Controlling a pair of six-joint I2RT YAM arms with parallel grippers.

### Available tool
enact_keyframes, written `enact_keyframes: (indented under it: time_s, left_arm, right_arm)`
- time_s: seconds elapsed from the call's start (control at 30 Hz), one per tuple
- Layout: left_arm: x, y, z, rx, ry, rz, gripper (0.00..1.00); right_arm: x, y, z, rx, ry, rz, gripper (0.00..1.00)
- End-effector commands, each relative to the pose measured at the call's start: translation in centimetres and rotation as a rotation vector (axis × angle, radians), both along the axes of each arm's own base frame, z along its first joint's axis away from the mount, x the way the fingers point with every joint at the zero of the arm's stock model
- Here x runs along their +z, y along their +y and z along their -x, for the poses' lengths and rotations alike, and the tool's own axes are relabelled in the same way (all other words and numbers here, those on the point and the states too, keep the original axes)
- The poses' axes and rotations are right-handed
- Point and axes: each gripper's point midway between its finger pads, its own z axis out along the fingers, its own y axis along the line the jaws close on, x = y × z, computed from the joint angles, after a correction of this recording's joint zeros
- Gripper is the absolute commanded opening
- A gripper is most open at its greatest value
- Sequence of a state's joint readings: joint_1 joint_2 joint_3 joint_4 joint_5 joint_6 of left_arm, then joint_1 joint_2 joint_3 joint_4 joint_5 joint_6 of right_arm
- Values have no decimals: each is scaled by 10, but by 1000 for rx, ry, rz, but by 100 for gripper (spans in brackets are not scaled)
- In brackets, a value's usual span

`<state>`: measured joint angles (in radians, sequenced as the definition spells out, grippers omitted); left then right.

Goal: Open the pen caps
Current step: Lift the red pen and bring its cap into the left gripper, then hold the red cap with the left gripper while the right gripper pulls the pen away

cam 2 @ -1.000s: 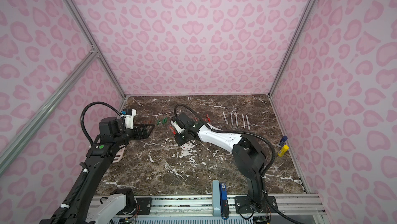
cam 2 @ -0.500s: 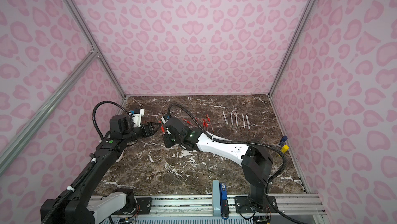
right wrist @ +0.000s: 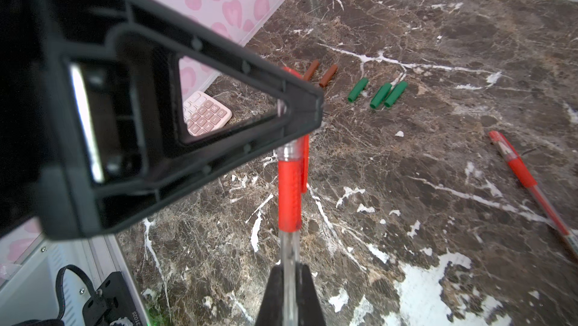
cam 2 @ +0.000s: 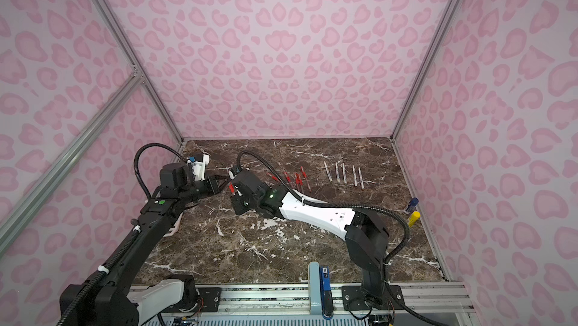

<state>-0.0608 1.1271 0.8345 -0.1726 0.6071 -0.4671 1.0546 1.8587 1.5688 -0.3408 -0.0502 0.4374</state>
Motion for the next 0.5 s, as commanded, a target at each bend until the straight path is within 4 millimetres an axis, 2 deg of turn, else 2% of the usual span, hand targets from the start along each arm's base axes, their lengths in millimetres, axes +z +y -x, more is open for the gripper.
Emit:
enact_keyframes:
  time_s: [0.0, 0.03, 0.13, 0.27, 0.33, 0.47]
  left_arm:
    - [3, 2, -5, 11, -32, -10, 10]
    - [2, 3, -5, 11, -27, -11, 4]
    - [4, 3, -4, 13, -30, -17, 4]
    - [4, 2, -2, 3, -35, -6, 4]
    - [4, 1, -1, 2, -30, -7, 4]
    - [2, 2, 0, 6, -33, -2, 4]
  right_arm:
    - [-3, 5, 4, 29, 1, -5, 0]
    - [-3, 5, 4, 30, 4, 1, 0]
    - [1, 7, 5, 35, -2, -15, 3]
    - [-2, 12, 3, 54, -3, -11, 24]
    - [-3, 15, 0, 59, -6, -6, 29]
    - [-9, 20, -8, 67, 25, -36, 29]
